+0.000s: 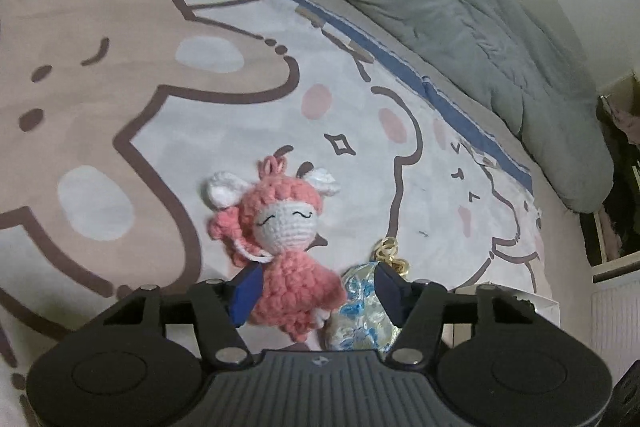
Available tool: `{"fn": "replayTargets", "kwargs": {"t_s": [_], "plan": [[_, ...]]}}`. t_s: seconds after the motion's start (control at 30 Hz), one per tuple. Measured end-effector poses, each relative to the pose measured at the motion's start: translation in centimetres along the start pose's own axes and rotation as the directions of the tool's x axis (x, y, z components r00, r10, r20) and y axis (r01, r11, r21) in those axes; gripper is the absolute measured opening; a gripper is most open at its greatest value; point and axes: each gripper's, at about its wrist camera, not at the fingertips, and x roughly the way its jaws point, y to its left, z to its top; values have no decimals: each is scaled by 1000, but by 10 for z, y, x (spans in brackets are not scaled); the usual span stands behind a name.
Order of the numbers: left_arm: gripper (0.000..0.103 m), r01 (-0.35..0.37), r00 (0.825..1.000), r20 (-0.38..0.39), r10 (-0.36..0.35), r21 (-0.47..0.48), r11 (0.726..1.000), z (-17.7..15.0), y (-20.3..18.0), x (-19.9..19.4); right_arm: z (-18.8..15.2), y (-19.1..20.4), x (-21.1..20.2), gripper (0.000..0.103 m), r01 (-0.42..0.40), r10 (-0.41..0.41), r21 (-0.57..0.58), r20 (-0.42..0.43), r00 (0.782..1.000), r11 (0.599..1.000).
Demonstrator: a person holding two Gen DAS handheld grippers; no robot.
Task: Organize objects
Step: 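Grasp the pink crochet doll with the left tool while the right grasps the floral pouch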
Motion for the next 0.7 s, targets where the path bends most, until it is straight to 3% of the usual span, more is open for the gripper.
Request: {"fn": "replayTargets", "kwargs": {"t_s": [0.3, 0.57, 0.7], "plan": [[57, -99, 995, -20, 99, -13, 995, 1, 0, 34, -8, 9, 30, 103, -52, 49, -39, -71, 996, 998], [51, -67, 997, -39, 67, -12, 998, 3, 11, 42, -14, 20, 54, 103, -98, 93, -33, -139, 986, 995], [48, -47, 998, -47, 49, 40, 998, 4, 11, 37, -19, 31, 61, 101, -92, 80, -67, -158, 984, 994]]}}
